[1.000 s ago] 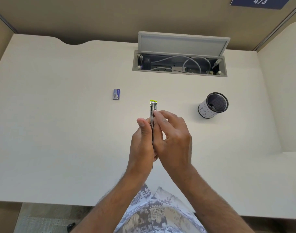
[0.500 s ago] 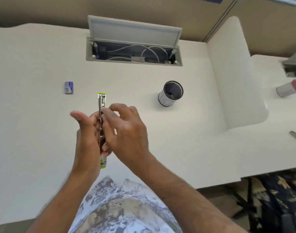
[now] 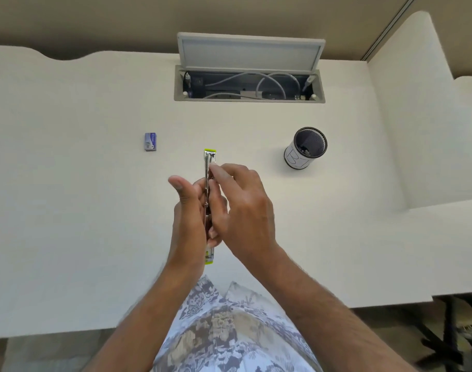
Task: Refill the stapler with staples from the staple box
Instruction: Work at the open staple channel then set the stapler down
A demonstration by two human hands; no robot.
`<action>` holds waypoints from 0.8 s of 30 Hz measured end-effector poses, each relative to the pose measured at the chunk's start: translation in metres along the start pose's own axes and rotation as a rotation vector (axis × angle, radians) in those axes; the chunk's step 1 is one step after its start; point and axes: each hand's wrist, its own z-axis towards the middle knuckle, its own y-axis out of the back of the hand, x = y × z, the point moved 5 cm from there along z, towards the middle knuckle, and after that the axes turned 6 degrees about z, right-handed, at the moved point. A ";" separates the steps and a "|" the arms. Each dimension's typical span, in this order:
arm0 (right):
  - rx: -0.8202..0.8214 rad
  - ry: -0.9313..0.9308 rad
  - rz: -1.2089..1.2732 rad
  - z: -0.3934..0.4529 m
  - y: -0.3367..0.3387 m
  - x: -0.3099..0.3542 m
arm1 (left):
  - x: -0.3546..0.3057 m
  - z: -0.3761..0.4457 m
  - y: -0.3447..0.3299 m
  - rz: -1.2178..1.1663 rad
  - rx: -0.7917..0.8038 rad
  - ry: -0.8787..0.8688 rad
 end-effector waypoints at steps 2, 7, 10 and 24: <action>0.022 0.017 -0.021 -0.001 0.000 0.001 | 0.000 0.000 0.001 0.007 -0.006 -0.010; 0.029 0.012 -0.028 0.000 0.000 0.001 | 0.000 0.000 0.002 0.022 -0.004 -0.017; 0.011 -0.022 0.037 0.002 0.003 0.001 | 0.000 0.000 0.001 0.004 0.024 -0.017; 0.199 -0.161 0.260 0.036 0.012 -0.012 | 0.002 -0.003 0.001 0.044 0.027 -0.028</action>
